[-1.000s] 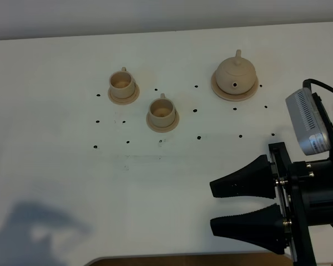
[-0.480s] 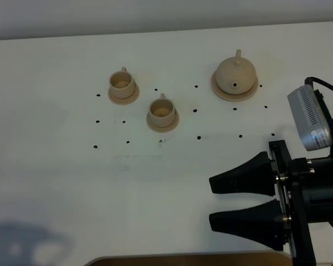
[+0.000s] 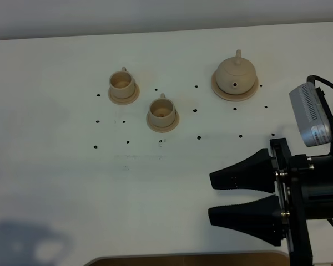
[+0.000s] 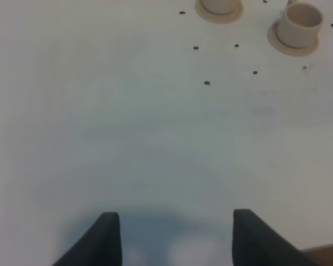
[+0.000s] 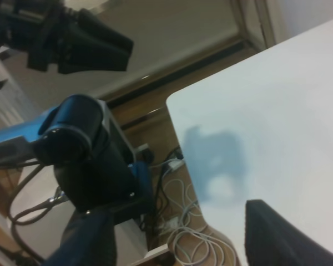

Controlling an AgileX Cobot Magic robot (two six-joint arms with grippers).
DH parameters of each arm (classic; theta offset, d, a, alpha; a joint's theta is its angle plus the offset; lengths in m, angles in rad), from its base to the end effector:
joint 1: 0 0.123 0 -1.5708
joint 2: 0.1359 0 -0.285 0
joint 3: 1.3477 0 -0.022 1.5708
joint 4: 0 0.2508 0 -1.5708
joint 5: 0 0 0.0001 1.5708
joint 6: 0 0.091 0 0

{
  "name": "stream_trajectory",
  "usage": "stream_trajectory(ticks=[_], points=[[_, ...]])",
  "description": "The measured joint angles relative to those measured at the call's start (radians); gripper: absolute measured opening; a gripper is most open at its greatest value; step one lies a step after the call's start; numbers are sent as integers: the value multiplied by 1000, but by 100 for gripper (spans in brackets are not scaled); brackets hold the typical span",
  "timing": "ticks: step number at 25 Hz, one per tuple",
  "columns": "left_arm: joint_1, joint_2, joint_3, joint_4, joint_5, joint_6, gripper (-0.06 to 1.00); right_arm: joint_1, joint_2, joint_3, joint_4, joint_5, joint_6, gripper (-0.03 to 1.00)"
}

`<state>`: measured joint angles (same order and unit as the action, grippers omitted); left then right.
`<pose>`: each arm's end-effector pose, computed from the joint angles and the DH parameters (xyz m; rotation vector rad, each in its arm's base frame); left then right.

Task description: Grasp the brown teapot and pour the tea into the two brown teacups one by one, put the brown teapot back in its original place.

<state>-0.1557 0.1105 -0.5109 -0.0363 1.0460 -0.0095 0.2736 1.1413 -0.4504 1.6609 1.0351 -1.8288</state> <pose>0.0114 -0.0047 0.2812 0.1549 2.1262 -0.1416 0.1509 0.1234 0.2510 -0.9713 1.7055 1.1508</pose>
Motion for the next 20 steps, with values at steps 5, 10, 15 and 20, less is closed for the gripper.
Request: stream_trajectory(ticks=[5,10,15,20], points=[[106,-21,2,-2,0,-1,49,0,0,0,33,-85,30,52],[225,-103,3,-2,-3,-1,49,0,0,-48,11,-216,133,52],[252,-117,4,-2,-3,-1,49,0,4,-138,-85,-284,281,52],[252,-117,4,-2,-3,-1,49,0,58,-252,-186,-408,485,52]])
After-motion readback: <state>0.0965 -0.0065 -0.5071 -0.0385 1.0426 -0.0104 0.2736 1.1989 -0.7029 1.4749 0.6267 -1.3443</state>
